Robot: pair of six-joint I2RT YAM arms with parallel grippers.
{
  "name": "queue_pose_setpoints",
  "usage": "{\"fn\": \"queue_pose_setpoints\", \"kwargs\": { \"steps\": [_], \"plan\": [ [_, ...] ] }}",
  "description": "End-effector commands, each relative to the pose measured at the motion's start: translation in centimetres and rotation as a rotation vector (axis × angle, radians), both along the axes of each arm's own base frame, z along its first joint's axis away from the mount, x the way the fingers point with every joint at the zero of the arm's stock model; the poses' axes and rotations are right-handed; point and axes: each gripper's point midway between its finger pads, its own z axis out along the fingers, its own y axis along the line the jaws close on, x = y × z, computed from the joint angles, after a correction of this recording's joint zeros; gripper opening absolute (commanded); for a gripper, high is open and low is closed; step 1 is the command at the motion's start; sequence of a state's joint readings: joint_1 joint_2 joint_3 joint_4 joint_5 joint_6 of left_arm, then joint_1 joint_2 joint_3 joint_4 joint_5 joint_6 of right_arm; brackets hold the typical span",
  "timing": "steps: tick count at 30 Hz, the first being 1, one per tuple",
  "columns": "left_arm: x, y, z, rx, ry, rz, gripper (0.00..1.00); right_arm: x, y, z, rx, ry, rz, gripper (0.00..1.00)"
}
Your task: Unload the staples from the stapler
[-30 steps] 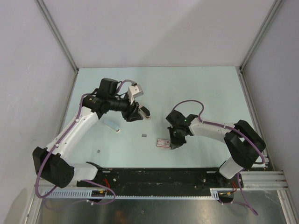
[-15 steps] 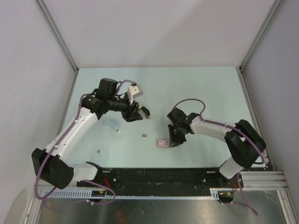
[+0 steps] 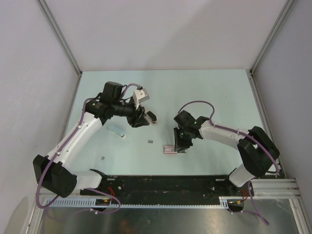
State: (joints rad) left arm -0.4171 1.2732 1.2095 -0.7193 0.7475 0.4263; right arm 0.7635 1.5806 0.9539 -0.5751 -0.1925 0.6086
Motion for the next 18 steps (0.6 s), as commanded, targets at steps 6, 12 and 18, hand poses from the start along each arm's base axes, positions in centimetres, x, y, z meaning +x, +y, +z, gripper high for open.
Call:
{"fn": "queue_pose_setpoints", "kwargs": {
  "steps": [6,12,18],
  "plan": [
    [-0.7,-0.3,0.8,-0.018,-0.035,-0.026,0.58,2.6,-2.2,3.5,-0.003,-0.106,-0.072,0.22],
    [-0.8,-0.3,0.2,-0.003,-0.030,-0.030,0.58,2.3,-3.2,1.9,-0.096,-0.103,-0.055,0.24],
    [-0.8,-0.2,-0.2,0.007,-0.034,-0.031,0.58,1.7,-2.4,0.8,-0.119,-0.091,-0.038,0.28]
  ]
}}
